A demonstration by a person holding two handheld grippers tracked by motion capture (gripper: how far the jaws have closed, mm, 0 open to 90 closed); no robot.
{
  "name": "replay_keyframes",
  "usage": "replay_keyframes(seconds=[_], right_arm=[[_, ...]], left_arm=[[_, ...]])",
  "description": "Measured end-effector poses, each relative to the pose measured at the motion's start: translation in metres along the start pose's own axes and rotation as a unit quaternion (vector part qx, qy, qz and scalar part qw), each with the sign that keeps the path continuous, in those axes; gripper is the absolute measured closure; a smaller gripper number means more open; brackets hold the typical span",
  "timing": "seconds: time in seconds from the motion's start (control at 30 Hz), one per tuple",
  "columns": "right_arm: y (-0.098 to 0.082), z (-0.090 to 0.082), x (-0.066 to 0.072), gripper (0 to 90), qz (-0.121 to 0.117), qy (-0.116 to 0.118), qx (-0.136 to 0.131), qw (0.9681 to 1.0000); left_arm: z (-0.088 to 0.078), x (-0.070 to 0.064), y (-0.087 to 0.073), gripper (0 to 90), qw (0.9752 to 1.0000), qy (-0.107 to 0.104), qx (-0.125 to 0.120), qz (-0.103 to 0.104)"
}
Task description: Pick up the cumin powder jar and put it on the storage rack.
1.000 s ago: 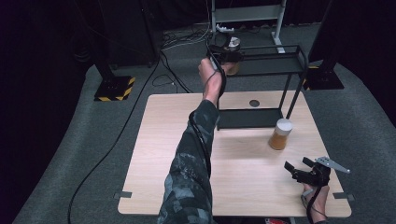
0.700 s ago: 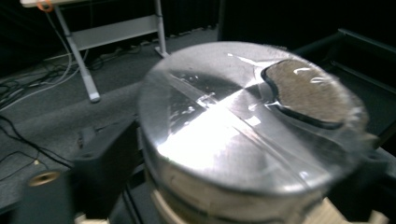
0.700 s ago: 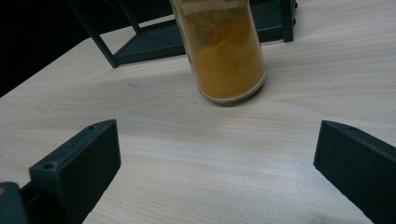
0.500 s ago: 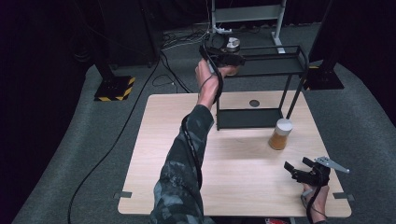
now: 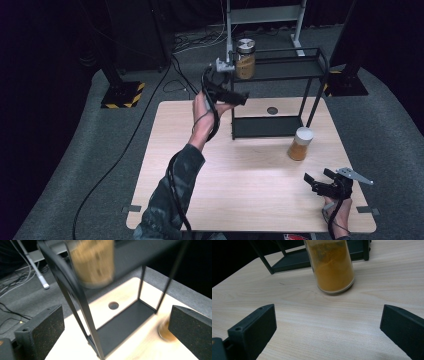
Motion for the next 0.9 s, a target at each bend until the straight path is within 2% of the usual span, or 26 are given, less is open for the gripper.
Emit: replay_keyframes(seconds=[0.07, 0.17, 0.23, 0.37, 0.6, 0.67, 0.73, 0.77, 0.8, 0.83, 0.9], right_arm=[[0.0, 0.0, 0.0, 0.0, -0.001, 0.0, 0.001, 1.0], [0.0, 0.0, 0.001, 0.0, -0.002, -0.001, 0.001, 1.0], [0.001, 0.001, 0.001, 0.0, -0.003, -0.002, 0.002, 1.0], [0.001, 0.001, 0.002, 0.0, -0.005, -0.003, 0.005, 1.0], [0.002, 0.001, 0.002, 0.0, -0.009, -0.004, 0.006, 0.9999], [0.002, 0.001, 0.002, 0.0, -0.009, -0.004, 0.006, 0.9999], [0.002, 0.001, 0.002, 0.0, -0.009, -0.003, 0.007, 0.9999], [0.002, 0.001, 0.003, 0.0, -0.01, -0.003, 0.007, 0.9999], [0.002, 0.002, 0.003, 0.0, -0.01, -0.003, 0.008, 0.9999], [0.003, 0.002, 0.002, 0.0, -0.011, -0.003, 0.009, 0.9999], [0.003, 0.002, 0.002, 0.0, -0.012, -0.003, 0.009, 0.9999]], left_arm=[[-0.003, -0.002, -0.021, 0.0, 1.0, -0.006, 0.0, -0.008], [-0.005, -0.006, -0.052, 0.0, 0.9997, -0.007, 0.015, -0.019], [-0.006, -0.012, -0.074, 0.0, 0.9994, 0.002, 0.025, -0.023], [-0.003, -0.021, -0.122, 0.0, 0.9975, 0.014, 0.049, -0.049], [0.002, -0.031, -0.19, 0.0, 0.9907, 0.043, 0.095, -0.088], [0.003, -0.035, -0.203, 0.0, 0.9888, 0.055, 0.105, -0.09], [0.004, -0.037, -0.22, 0.0, 0.9872, 0.056, 0.11, -0.1], [0.005, -0.039, -0.226, 0.0, 0.9861, 0.063, 0.119, -0.097], [0.005, -0.039, -0.226, 0.0, 0.9861, 0.063, 0.119, -0.097], [0.006, -0.039, -0.24, 0.0, 0.9849, 0.063, 0.122, -0.106], [0.008, -0.041, -0.251, 0.0, 0.9833, 0.072, 0.126, -0.11]])
Point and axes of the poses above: each handheld gripper's, and its own axes: z roughly forward along the jaws, y roughly out of its top, x roughly to its left, the point moved 1 cm from there along z, roughly forward along the jaws, and after that the axes turned 3 degrees about z, right-handed, at the moved point
